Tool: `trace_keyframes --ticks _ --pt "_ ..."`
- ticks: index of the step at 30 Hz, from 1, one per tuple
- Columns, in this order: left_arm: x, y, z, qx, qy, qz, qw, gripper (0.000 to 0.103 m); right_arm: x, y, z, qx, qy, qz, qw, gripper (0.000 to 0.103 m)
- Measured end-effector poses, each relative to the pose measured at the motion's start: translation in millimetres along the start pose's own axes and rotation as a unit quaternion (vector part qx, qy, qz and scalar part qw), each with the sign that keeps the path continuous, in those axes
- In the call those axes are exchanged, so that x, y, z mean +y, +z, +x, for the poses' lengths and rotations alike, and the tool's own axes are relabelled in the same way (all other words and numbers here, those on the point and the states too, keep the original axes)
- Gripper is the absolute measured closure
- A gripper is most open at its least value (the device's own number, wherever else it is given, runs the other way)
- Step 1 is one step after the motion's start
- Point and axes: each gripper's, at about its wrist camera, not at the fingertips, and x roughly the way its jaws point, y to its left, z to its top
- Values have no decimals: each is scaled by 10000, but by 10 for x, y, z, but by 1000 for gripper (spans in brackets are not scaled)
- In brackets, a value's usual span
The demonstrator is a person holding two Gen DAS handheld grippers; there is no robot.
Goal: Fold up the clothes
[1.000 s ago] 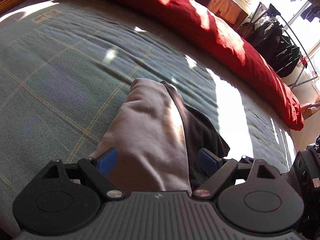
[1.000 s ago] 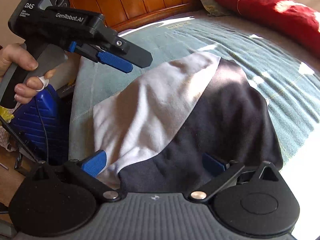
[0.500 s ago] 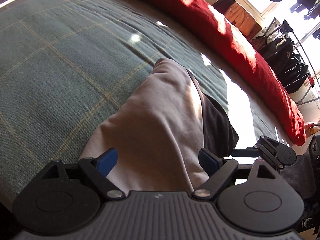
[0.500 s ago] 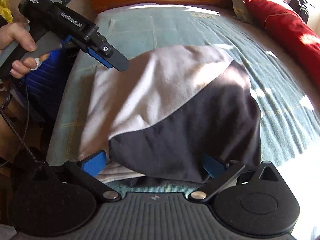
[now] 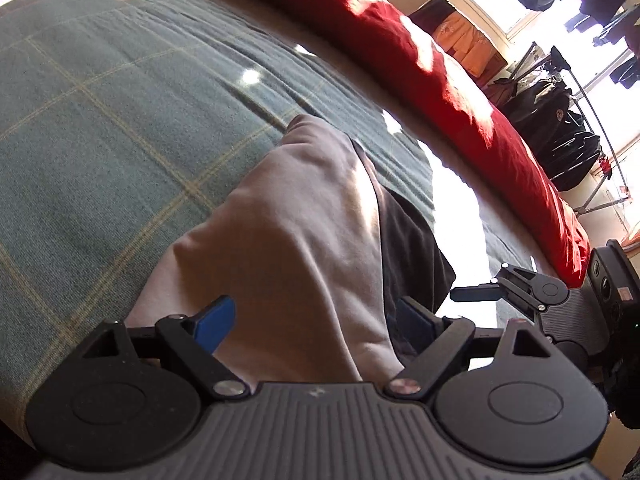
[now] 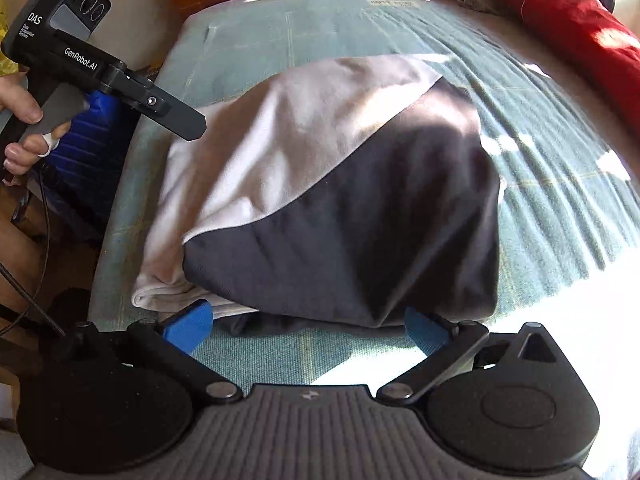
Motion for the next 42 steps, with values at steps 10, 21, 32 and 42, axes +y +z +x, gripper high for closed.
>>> trace_keyframes --ticks 10,21,32,42 --pt "-139 589 1027 395 -269 943 9944 21 -438 218 480 98 -342 347 9988 0" --pt "201 1358 1150 749 -500 202 9957 14 -616 -43 294 86 -354 1124 9930 0" --pt "311 1665 1650 1217 -2470 -660 9591 6 -736 37 294 -85 -381 1494 9880 0" --pt "-160 1604 998 628 -2030 809 9738 5 -696 201 179 -371 -415 1302 9899 0"
